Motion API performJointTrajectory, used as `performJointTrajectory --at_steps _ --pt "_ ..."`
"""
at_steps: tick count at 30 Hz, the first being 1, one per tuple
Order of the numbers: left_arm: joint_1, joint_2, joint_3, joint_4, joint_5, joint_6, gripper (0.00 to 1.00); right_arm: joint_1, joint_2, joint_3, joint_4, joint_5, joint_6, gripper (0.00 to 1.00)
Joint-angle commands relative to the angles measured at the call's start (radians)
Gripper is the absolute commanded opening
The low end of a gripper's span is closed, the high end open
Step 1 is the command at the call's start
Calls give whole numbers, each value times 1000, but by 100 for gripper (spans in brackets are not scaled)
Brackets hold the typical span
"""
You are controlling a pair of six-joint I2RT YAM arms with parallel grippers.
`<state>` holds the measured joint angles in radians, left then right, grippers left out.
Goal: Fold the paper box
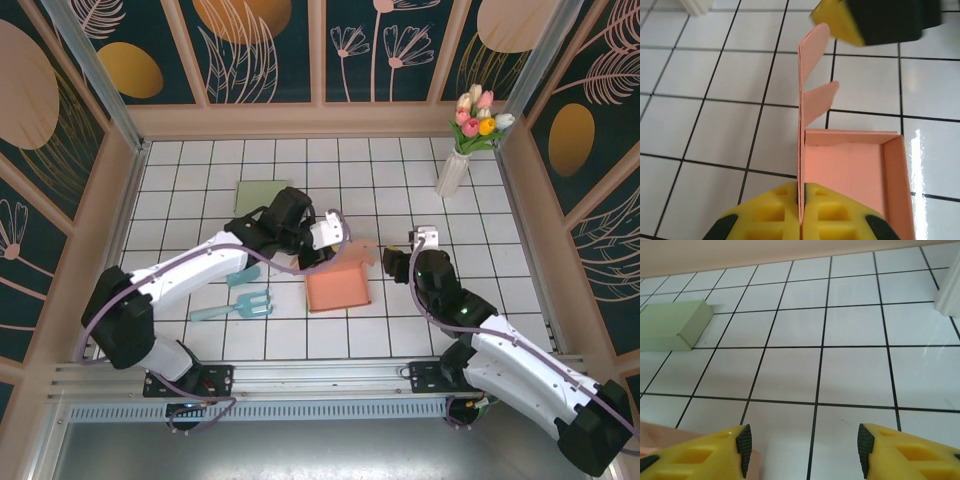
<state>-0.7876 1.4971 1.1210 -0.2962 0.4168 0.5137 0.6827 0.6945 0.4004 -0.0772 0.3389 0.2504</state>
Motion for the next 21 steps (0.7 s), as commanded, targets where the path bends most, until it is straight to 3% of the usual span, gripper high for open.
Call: performJointTrajectory --at_steps 1,8,15,21 --pt "-1 -90 -48 30 80 110 0 -20 -7 -19 88 -143 -131 59" --pt "-1 -171 -105 72 124 118 0 -24 -9 -56 223 -511 -201 53" --pt "-1 -151 -86 60 82 124 0 -25 -11 -59 255 -644 -220 47" --pt "0 -166 -88 39 173 139 0 -25 3 -61 279 -673 -234 42"
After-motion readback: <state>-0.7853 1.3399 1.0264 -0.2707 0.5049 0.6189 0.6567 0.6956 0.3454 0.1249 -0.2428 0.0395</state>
